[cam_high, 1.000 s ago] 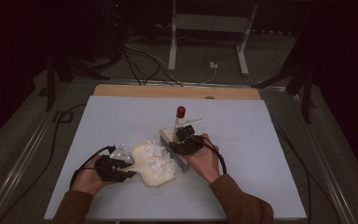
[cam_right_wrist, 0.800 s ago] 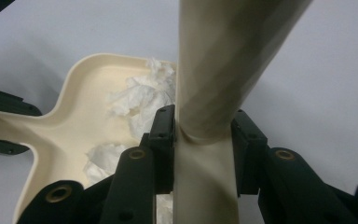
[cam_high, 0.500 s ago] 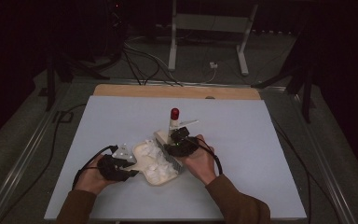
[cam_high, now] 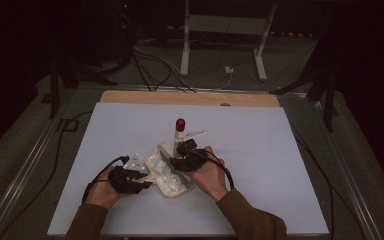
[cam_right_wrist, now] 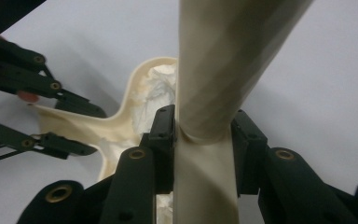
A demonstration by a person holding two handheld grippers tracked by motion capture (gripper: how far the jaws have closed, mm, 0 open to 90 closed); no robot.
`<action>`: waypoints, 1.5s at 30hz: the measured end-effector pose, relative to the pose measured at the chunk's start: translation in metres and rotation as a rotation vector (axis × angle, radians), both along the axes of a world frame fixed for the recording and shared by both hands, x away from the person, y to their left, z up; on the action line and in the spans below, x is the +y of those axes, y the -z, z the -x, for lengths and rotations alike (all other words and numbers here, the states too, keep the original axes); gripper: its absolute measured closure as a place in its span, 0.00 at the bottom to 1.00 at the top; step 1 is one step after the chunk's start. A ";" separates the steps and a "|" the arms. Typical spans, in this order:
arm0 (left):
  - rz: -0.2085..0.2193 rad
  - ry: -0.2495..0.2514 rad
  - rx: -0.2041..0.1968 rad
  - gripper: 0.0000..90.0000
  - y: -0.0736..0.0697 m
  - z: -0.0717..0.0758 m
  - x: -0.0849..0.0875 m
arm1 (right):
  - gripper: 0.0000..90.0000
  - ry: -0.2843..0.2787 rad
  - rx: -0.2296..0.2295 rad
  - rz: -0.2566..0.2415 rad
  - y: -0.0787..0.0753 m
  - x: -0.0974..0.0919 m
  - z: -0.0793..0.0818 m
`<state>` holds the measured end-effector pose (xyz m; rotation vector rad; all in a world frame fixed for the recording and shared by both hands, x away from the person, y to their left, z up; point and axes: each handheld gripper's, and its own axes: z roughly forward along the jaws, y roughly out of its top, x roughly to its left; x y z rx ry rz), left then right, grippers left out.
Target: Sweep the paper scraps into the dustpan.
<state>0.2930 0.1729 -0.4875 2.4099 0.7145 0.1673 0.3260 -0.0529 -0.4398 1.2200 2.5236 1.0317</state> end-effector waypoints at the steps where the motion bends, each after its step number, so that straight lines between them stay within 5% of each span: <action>1: 0.004 -0.001 -0.001 0.74 0.001 0.000 0.000 | 0.75 -0.005 0.001 -0.002 0.000 0.001 0.001; 15: 0.045 -0.006 -0.044 0.74 0.011 0.007 0.005 | 0.75 -0.004 -0.011 0.001 -0.011 -0.017 -0.005; 32: 0.055 -0.009 -0.051 0.74 0.013 0.008 0.007 | 0.75 0.038 -0.029 -0.042 -0.029 -0.037 -0.014; 36: 0.054 -0.009 -0.048 0.74 0.013 0.008 0.007 | 0.75 0.020 -0.016 -0.017 -0.027 -0.037 -0.015; 45: 0.050 -0.007 -0.046 0.74 0.012 0.008 0.008 | 0.75 0.105 -0.070 0.033 -0.018 -0.046 -0.026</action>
